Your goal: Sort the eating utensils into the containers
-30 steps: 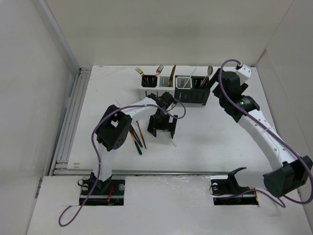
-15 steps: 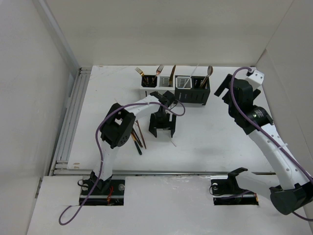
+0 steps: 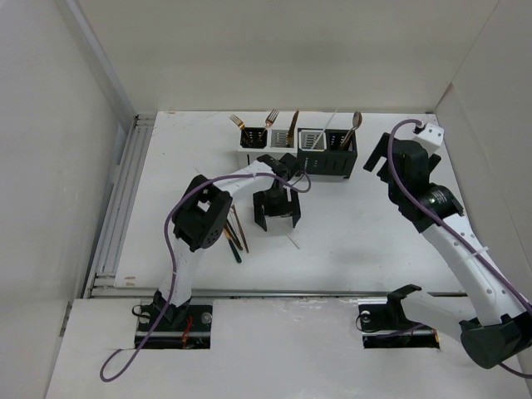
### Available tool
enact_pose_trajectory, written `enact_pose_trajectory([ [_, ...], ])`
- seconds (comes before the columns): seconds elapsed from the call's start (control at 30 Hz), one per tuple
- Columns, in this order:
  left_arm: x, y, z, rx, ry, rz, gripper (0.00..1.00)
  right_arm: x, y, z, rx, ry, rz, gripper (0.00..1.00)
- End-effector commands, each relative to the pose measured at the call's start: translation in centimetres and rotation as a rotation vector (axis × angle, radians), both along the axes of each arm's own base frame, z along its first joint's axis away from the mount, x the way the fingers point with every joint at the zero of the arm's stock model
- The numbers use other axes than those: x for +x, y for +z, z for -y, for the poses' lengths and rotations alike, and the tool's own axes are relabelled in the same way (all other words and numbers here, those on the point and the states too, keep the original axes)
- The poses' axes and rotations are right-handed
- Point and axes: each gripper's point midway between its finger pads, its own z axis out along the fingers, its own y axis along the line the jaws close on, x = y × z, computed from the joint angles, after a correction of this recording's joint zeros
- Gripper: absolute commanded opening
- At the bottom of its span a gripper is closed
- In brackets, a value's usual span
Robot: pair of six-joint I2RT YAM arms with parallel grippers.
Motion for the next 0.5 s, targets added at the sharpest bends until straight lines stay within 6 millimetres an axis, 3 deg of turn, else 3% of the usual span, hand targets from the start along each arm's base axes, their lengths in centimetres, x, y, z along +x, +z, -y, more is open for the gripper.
enact_pose_trajectory([
  [0.0, 1.0, -4.2, -0.7, 0.103, 0.019, 0.029, 0.82, 0.0, 1.4, 0.0, -0.010, 0.014, 0.046, 0.98],
  [0.13, 0.6, -6.2, -2.1, 0.194, -0.018, 0.023, 0.26, -0.2, 1.7, 0.5, -0.016, -0.009, 0.058, 0.98],
  [0.27, -0.8, -8.3, -3.9, 0.262, -0.035, -0.023, 0.15, -0.6, 2.0, 1.0, -0.027, -0.023, 0.068, 0.98],
  [0.4, -2.2, -9.0, -4.5, 0.259, -0.048, -0.071, 0.00, -1.0, 2.1, 1.2, -0.031, -0.020, 0.075, 0.98],
  [0.47, -3.5, -9.2, -4.6, 0.246, -0.078, -0.101, 0.00, -1.1, 2.1, 1.2, -0.039, -0.017, 0.072, 0.98],
])
